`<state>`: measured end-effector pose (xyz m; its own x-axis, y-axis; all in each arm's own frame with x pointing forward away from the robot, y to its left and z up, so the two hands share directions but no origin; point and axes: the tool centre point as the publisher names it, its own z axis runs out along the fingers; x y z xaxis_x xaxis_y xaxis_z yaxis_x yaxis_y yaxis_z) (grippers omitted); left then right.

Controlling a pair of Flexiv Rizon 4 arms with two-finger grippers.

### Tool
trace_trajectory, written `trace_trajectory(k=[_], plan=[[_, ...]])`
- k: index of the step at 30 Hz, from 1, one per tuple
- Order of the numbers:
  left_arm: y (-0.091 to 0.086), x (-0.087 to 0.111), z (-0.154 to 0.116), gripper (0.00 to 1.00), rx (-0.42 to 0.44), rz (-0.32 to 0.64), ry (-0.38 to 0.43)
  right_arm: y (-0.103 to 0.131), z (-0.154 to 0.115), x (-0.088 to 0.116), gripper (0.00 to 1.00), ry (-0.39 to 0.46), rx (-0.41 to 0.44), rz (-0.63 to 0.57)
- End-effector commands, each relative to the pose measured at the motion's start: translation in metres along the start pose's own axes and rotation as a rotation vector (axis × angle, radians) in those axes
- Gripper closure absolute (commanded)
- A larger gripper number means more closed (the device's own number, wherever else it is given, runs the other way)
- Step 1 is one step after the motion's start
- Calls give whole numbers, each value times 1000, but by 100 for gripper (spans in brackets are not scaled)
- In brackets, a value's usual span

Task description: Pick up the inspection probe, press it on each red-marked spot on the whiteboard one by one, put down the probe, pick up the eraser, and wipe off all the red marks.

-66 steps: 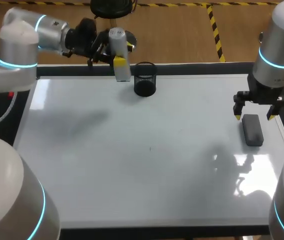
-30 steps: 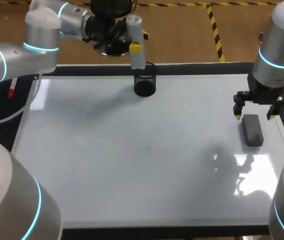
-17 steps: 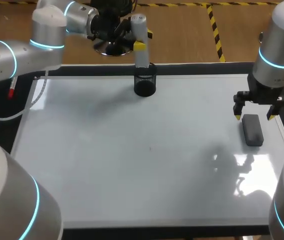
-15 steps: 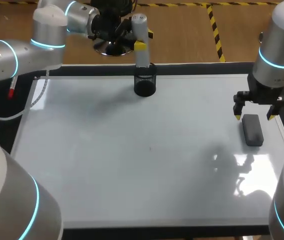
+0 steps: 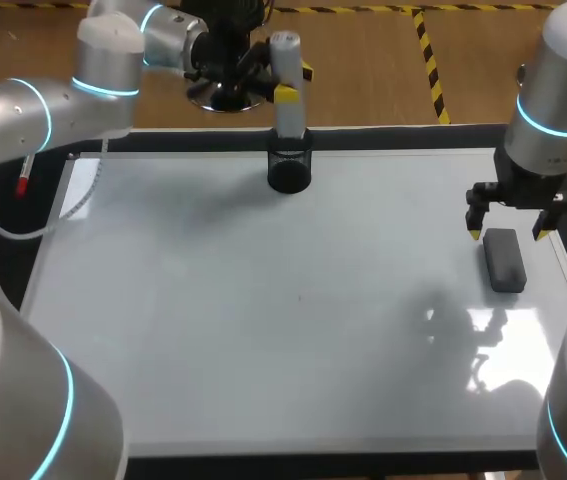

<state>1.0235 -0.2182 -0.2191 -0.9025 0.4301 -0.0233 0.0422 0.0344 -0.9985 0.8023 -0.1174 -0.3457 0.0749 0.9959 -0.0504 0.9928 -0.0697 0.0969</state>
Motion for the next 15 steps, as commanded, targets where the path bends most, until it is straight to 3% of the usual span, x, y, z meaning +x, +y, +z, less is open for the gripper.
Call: trace_trajectory(k=[1,15], plan=[[9,-6,-4,100,14,-9,61,0,-1,-1,0,1,0,-1],[29,-5,-9,100,30,-36,26,0,-1,-1,0,1,0,-1]])
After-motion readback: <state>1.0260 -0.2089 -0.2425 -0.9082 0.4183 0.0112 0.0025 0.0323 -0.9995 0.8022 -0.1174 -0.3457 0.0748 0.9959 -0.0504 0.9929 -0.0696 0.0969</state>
